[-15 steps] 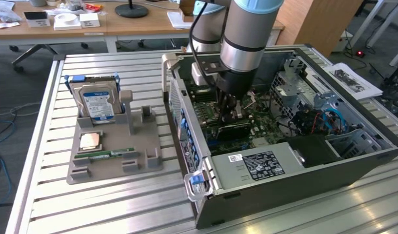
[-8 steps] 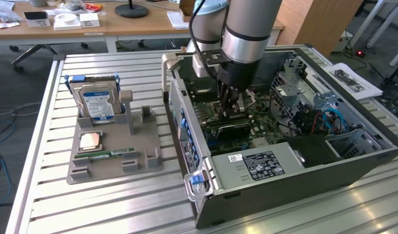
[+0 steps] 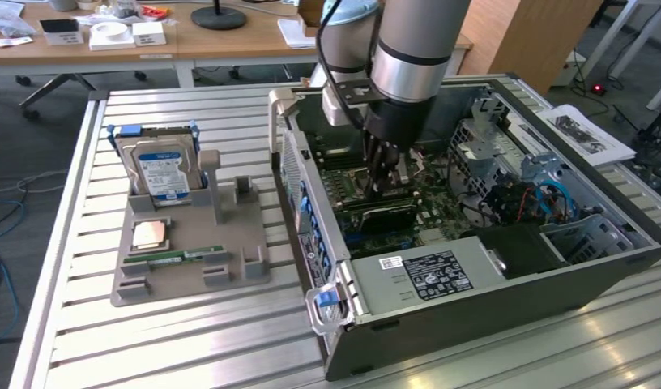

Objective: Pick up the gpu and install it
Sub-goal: 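Press down on the gpu until it lock into place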

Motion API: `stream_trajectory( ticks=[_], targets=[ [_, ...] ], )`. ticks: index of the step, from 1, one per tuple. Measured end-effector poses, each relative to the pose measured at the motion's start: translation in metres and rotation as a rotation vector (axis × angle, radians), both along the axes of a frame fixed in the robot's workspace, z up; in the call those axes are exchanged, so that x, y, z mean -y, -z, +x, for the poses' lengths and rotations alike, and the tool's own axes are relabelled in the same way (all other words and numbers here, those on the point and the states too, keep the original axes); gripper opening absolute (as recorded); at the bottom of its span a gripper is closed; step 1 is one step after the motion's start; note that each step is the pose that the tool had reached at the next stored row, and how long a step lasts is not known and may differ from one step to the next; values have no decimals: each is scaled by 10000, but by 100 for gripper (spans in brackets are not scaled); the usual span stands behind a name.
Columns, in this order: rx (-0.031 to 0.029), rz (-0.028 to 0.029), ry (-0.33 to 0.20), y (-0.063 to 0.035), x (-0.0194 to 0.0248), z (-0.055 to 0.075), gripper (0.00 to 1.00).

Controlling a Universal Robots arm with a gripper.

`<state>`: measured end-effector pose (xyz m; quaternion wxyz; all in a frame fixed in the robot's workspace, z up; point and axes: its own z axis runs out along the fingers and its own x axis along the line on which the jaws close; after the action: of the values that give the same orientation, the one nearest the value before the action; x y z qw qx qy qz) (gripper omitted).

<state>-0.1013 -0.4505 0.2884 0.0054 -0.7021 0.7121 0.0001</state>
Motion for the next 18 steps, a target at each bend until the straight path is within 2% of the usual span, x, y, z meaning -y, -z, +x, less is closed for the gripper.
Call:
stream_trajectory(
  ticks=[7,12,18],
  targets=[
    [1,1,-1,-10,0,104,11],
    [1,0,0,-19,-1,107,11],
    [1,1,1,-197,0,107,11]
  ],
)
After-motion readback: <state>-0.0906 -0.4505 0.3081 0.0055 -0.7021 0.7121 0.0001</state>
